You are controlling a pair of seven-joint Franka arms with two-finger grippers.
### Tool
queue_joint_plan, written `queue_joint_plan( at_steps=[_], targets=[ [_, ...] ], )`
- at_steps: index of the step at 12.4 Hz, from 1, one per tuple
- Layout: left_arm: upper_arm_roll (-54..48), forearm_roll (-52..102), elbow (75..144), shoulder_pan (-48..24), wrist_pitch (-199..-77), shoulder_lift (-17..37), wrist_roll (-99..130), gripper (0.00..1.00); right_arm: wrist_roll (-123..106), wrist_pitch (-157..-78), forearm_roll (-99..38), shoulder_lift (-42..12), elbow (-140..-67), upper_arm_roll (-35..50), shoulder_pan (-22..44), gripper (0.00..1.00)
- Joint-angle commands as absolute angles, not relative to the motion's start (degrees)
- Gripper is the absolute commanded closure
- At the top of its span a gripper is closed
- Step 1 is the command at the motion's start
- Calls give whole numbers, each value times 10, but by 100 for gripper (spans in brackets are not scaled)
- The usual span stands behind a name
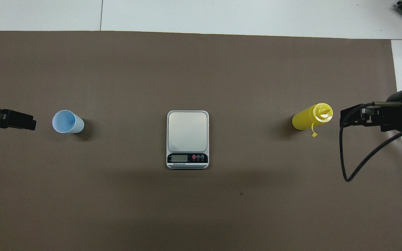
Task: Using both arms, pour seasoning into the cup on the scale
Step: 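Move the left gripper toward the light blue cup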
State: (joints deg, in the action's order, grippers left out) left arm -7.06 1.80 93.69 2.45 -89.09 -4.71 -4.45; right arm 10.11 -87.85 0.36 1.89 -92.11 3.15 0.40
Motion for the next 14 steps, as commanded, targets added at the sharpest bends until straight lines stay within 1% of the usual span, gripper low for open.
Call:
queue_joint_plan(
  at_steps=[1, 4, 6, 7, 9, 10, 14],
  targets=[
    [-68, 11, 948, 23, -894, -57, -40, 0, 104, -874, 3, 29, -929, 33, -1, 0],
    [-66, 16, 944, 28, -904, -48, -41, 0, 104, -874, 3, 29, -929, 33, -1, 0],
    [-63, 19, 953, 35, -945, -21, -41, 0, 104, -874, 3, 29, -929, 33, -1, 0],
    [-63, 22, 973, 46, -979, -18, -41, 0, 104, -874, 3, 29, -929, 33, -1, 0],
    [-63, 25, 1039, 61, -1067, -18, -41, 0, 105, -874, 3, 29, -929, 33, -1, 0],
    [-63, 25, 1060, 68, -1088, -11, -40, 0, 104, -874, 3, 29, -929, 33, -1, 0],
    [-62, 25, 1110, 74, -1177, 25, -4, 0, 104, -874, 3, 29, -929, 33, -1, 0]
  ],
)
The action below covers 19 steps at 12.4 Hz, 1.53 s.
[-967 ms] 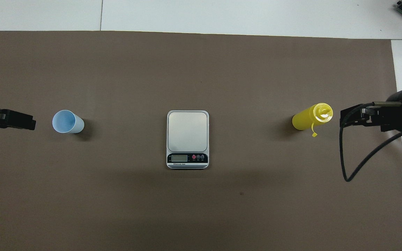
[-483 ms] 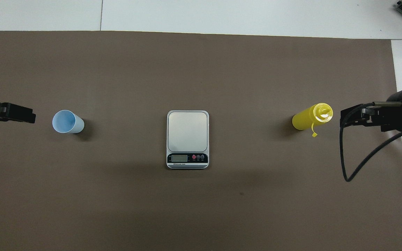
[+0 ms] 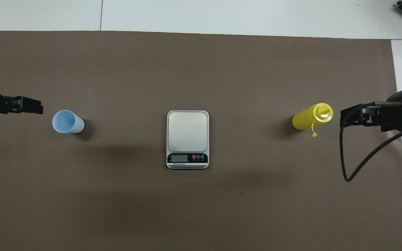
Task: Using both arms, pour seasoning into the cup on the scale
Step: 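Grasp the light blue cup with the left gripper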
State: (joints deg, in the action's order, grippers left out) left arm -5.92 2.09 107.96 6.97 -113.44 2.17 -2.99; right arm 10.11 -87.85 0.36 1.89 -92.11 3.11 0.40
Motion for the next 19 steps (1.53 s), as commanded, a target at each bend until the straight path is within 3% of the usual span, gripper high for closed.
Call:
queue_joint_plan(
  at_steps=[1, 9, 17, 18, 19],
  targets=[
    [-62, 25, 1122, 74, -1206, 39, 7, 0, 104, -874, 3, 29, -929, 33, -1, 0],
    [-62, 25, 1171, 92, -1284, 85, 42, 0, 105, -874, 3, 29, -929, 33, -1, 0],
    [-62, 25, 1210, 90, -1330, 97, 55, 0, 105, -874, 3, 29, -929, 33, -1, 0],
    [-63, 25, 1209, 91, -1326, 97, 53, 23, 104, -874, 3, 29, -929, 33, -1, 0],
    [-63, 25, 1207, 91, -1322, 97, 51, 57, 105, -874, 3, 29, -929, 33, -1, 0]
  ],
)
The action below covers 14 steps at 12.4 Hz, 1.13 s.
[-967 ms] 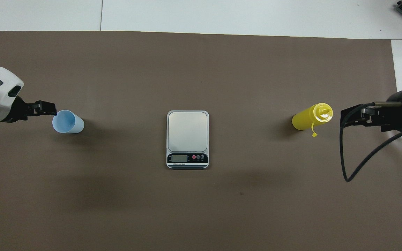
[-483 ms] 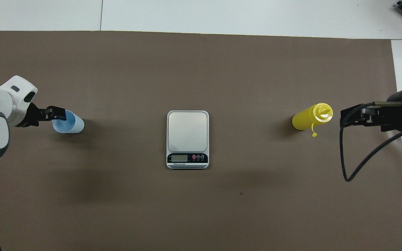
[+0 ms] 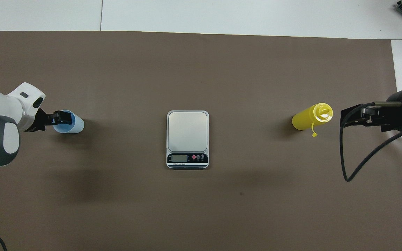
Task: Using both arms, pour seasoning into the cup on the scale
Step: 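Grasp the light blue cup with the left gripper, then carry the blue cup with the left gripper onto the scale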
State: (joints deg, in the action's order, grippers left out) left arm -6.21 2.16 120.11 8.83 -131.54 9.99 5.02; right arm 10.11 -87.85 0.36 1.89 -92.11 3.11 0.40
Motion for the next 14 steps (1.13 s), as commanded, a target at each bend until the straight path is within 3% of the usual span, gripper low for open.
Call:
queue_joint_plan(
  at_steps=[1, 2, 4, 10, 14],
  targets=[
    [-63, 25, 1204, 90, -1316, 98, 50, 90, 104, -874, 3, 29, -929, 33, -1, 0],
    [-62, 24, 1201, 88, -1308, 98, 49, 100, 104, -874, 3, 29, -929, 33, -1, 0],
    [-62, 24, 1187, 89, -1288, 99, 45, 100, 105, -874, 3, 29, -929, 33, -1, 0],
    [-68, 19, 1054, 79, -1167, 115, 26, 100, 105, -874, 3, 29, -929, 33, -1, 0],
    [-67, 20, 1018, 2, -1146, 114, 53, 100, 104, -874, 3, 29, -929, 33, -1, 0]
  ],
)
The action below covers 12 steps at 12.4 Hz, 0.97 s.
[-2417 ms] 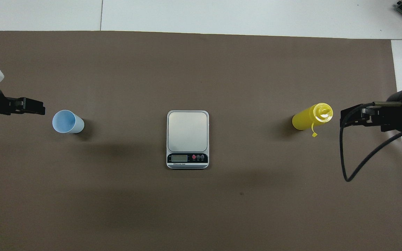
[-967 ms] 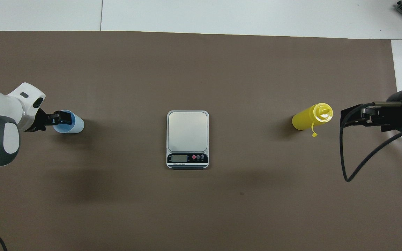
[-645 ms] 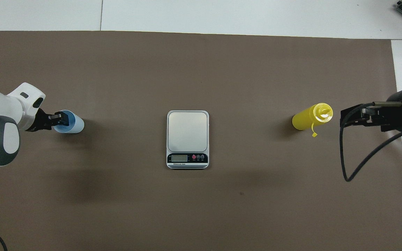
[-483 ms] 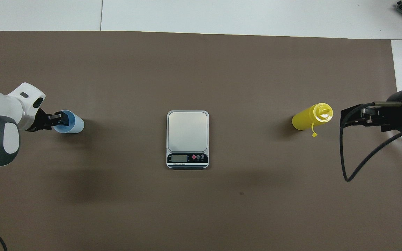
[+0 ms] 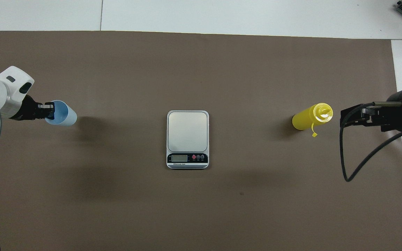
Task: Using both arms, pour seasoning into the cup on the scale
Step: 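Carry the blue cup with the left gripper onto the scale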
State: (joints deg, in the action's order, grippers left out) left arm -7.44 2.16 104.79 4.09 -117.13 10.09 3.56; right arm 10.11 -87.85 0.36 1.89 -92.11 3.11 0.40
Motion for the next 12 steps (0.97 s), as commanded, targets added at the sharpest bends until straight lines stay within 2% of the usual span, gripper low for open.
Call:
queue_joint_plan(
  at_steps=[1, 9, 12],
  targets=[
    [-67, 18, 1018, -29, -1150, 114, 88, 100, 104, -874, 3, 29, -929, 33, -1, 0],
    [-67, 9, 1020, -198, -1195, 113, 274, 100, 104, -874, 3, 29, -929, 33, -1, 0],
    [-67, 1, 1020, -238, -1222, 133, 309, 100, 104, -874, 3, 29, -929, 33, -1, 0]
  ],
)
